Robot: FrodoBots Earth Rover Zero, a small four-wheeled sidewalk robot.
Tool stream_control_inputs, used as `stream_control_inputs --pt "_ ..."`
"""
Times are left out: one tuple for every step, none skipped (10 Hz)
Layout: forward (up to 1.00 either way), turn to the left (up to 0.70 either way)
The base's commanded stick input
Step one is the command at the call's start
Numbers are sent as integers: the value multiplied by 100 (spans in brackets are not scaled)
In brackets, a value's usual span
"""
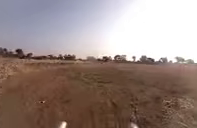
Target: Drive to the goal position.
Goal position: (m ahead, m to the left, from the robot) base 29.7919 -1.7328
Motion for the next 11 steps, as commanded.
stream_control_inputs --pt "70 0" --pt "70 0" --pt "70 0" --pt "70 0" --pt "70 0" --pt "70 0" --pt "70 0" --pt "70 0" --pt "70 0" --pt "70 0" --pt "70 0"
